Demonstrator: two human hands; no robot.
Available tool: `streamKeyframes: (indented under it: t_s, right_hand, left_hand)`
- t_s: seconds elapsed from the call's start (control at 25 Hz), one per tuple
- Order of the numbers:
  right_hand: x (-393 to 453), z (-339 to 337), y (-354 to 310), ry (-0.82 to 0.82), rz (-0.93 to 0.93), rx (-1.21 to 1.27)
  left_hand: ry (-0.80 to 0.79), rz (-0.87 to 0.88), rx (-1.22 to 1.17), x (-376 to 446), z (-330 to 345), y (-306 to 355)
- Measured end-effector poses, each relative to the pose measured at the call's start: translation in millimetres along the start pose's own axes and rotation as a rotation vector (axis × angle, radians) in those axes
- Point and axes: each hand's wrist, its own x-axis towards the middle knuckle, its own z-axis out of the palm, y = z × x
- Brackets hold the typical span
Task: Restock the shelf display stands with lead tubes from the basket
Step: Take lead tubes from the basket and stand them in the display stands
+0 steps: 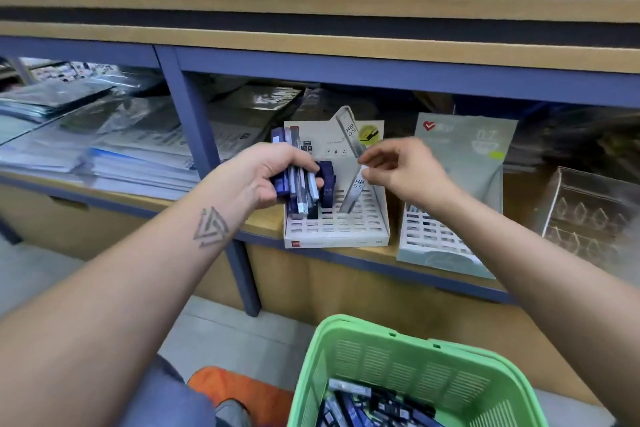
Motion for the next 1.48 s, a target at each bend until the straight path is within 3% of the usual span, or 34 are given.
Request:
streamKeyframes:
  t_s: [0.52, 0.76, 1.04, 1.16, 1.24, 1.4, 1.48]
  right_hand:
    - [8.7, 86.5, -17.5, -0.009, -0.184, -0.104]
    - [12.0, 95.5, -19.4, 0.013, -0.233, -0.189]
    - [13.3, 104.4, -16.6, -0.080, -0.364, -0.407]
    - [8.9, 101.6, -21.5, -0.058, -0.317, -0.442]
    - [5.0, 97.5, -32.1, -0.102, -0.192, -0.270]
    - [-10.1, 98.2, -53.5, -0.344, 0.190, 0.334]
    - [-14.5, 96.6, -55.0, -0.341, 0.264, 0.461]
  left_hand:
    - [0.086, -0.150, 0.035, 9.5, -48.2, -17.8]
    - [0.064, -0.159, 0.028, 4.9, -57.5, -18.5]
    - [0.044, -0.151, 0.003, 0.8, -64.3, -21.6]
    - [0.020, -0.158, -0.004, -1.2, -65.5, -22.1]
    - [-0.003, -0.167, -0.005, -2.9, -64.9, -22.3]
    - [-0.039, -0.147, -0.003, -5.9, -60.4, -21.9]
    - [-0.049, -0.143, 0.000, -6.8, -57.1, -21.9]
